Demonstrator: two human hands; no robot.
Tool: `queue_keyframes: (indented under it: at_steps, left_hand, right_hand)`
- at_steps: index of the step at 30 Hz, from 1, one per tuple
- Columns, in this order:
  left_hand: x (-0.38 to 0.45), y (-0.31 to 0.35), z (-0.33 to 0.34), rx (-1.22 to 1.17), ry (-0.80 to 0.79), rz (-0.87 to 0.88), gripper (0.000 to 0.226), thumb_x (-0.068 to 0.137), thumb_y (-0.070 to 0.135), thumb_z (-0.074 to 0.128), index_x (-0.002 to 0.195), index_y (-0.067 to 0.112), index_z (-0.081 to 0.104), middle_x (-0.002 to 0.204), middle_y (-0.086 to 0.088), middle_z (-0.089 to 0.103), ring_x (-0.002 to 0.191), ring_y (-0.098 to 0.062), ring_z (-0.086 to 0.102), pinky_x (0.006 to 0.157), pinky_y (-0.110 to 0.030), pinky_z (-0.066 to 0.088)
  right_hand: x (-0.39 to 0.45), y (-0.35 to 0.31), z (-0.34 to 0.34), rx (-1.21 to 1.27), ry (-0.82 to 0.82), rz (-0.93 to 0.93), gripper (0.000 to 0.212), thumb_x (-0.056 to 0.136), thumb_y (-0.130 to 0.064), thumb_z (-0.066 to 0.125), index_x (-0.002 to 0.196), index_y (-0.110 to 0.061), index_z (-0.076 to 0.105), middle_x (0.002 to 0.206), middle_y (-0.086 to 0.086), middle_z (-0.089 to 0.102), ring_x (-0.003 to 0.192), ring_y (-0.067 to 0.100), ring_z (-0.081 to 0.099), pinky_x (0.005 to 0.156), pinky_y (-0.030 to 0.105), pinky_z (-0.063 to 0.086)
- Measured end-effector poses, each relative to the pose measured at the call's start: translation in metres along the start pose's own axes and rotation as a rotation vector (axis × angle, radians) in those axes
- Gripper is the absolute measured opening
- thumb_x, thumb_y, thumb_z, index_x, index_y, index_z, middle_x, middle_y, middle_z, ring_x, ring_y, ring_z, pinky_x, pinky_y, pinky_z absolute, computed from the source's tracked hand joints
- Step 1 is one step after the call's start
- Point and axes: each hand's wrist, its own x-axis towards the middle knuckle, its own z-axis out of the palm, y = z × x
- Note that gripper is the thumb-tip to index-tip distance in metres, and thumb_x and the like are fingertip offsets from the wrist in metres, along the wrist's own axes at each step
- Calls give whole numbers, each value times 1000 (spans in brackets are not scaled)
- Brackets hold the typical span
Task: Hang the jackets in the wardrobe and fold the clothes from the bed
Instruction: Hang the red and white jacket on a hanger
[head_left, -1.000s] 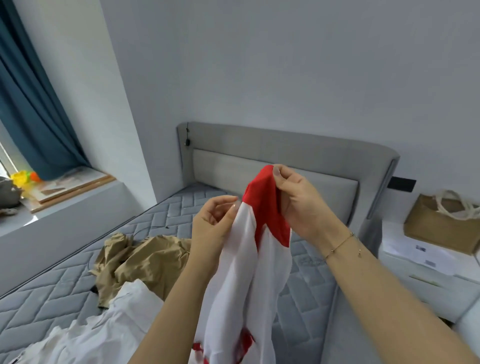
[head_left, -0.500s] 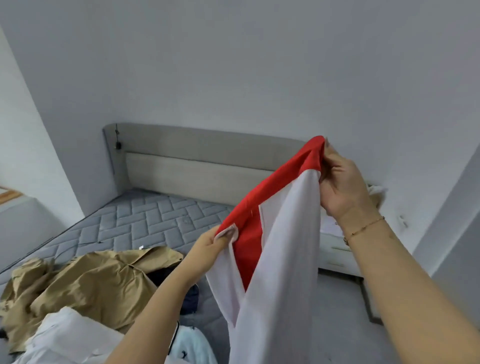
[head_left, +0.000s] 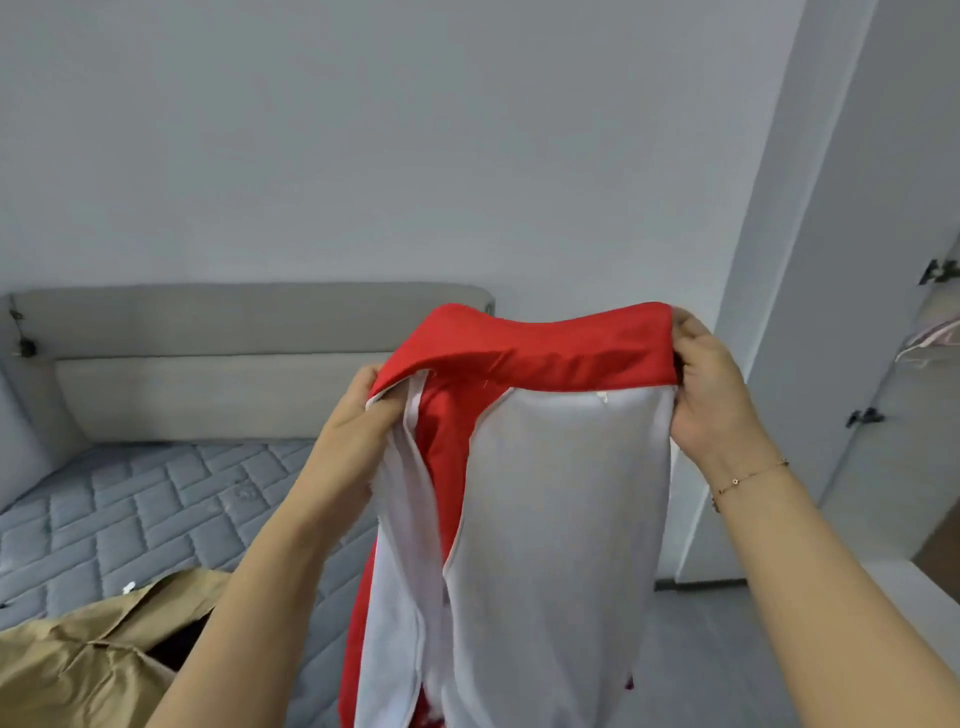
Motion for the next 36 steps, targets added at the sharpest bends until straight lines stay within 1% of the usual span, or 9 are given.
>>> queue_keyframes:
  at_steps: [4, 7, 9, 16, 22, 24, 28, 32, 36]
  left_hand:
    - [42, 12, 46, 338, 61, 240, 21, 94, 19, 52, 91, 38, 61, 84, 26, 66, 78, 12, 57, 64, -4, 38]
    - [79, -9, 81, 751, -54, 114, 23, 94, 3, 49, 100, 15, 69, 96, -3, 71, 93, -20, 63, 65, -24, 35]
    - [91, -23, 107, 876, -151, 66, 22, 97, 7, 49, 90, 14, 68, 81, -6, 66, 86, -28, 62, 57, -28, 34]
    - [122, -15, 208, 565, -273, 95, 23, 93, 16, 52, 89, 25, 72, 78, 2, 68, 70, -8, 57, 65, -25, 42]
    - [157, -35, 299, 772, -303, 196, 18, 95, 28, 55, 78, 28, 60, 67, 6, 57, 70, -20, 53, 56, -27, 37]
    - [166, -49, 329, 761, -406, 175, 16, 97, 27, 53, 89, 36, 64, 76, 9, 61, 73, -14, 56, 57, -23, 37]
    - [180, -58, 391, 306, -649, 98, 27, 97, 21, 57, 93, 42, 75, 96, 24, 72, 86, 12, 63, 67, -1, 42]
    - [212, -65, 455, -77, -816, -142, 23, 91, 19, 61, 91, 33, 79, 95, 1, 77, 89, -11, 73, 67, -16, 54]
    - [255, -79, 519, -44, -1039, -297, 30, 73, 32, 79, 97, 13, 78, 95, -14, 76, 85, -23, 74, 73, -27, 59]
  right_hand:
    - [20, -12, -54, -74, 153, -49, 22, 100, -6, 47, 89, -14, 65, 77, -4, 72, 71, 8, 67, 67, 23, 56]
    - [34, -18, -94, -219, 292, -122, 25, 102, -12, 48, 85, -16, 66, 79, -1, 68, 74, 11, 62, 76, 28, 53]
    - [44, -21, -119, -338, 347, -178, 24, 102, -17, 48, 86, -17, 66, 85, 3, 65, 82, 17, 58, 85, 35, 51]
    - [74, -52, -221, -465, 470, -236, 19, 102, -18, 49, 95, -13, 66, 86, 0, 65, 81, 12, 56, 83, 33, 46]
    - [78, -79, -301, -489, 689, -272, 24, 100, -17, 51, 85, -20, 69, 69, -12, 66, 66, 2, 57, 69, 25, 49]
    - [80, -88, -324, -511, 749, -270, 24, 100, -17, 51, 84, -20, 69, 70, -10, 67, 67, 3, 59, 67, 24, 50]
    - [90, -104, -370, -541, 832, -147, 28, 102, -25, 49, 87, -17, 71, 90, 12, 69, 82, 21, 62, 80, 37, 54]
    - [107, -111, -412, -579, 981, -10, 26, 98, -23, 53, 80, -20, 73, 83, 10, 72, 81, 26, 67, 80, 41, 58]
    - [140, -117, -446, -542, 1175, 110, 20, 89, -12, 60, 73, -19, 69, 78, 9, 67, 71, 25, 62, 63, 33, 55]
